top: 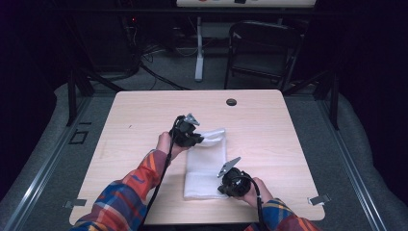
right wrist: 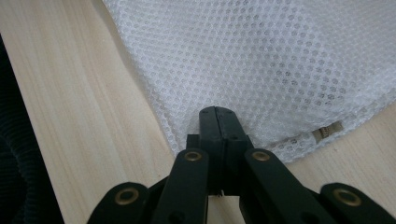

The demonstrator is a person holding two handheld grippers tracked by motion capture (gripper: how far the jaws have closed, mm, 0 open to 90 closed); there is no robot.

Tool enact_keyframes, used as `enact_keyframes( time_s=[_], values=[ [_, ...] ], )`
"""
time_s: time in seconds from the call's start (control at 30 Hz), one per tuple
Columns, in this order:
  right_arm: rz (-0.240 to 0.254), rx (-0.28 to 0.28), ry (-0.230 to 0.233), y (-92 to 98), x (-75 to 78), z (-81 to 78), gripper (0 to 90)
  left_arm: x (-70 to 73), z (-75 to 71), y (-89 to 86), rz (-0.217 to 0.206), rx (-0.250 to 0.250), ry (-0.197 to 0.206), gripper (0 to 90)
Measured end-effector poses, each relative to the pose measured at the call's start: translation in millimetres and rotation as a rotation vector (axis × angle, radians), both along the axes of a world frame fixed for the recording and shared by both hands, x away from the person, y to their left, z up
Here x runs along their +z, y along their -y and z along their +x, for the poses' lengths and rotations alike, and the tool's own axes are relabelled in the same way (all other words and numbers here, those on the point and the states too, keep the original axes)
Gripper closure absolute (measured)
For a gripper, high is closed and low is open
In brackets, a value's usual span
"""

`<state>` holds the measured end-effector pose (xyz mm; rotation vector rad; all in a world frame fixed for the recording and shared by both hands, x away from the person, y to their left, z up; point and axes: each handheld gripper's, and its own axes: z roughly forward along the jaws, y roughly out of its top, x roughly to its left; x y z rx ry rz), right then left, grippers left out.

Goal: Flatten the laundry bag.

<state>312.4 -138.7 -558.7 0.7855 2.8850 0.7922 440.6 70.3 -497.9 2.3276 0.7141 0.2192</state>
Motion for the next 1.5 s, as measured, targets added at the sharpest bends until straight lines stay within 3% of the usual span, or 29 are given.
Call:
enact_keyframes(
  time_s=[0.7,1.07,1.5],
  values=[
    [-0.011,0.006,-0.018,0.9,0.8,-0.5,90.0,8.1,26.7,3.5,0.002,0.050,0.027,82.1],
    [-0.007,0.007,-0.034,1.6,0.9,-0.6,90.0,9.6,42.4,8.8,-0.019,0.090,0.033,81.8],
    [-0.026,0.018,-0.055,0.7,3.0,-2.1,90.0,9.0,59.3,17.1,0.007,0.126,0.049,81.6]
  ],
)
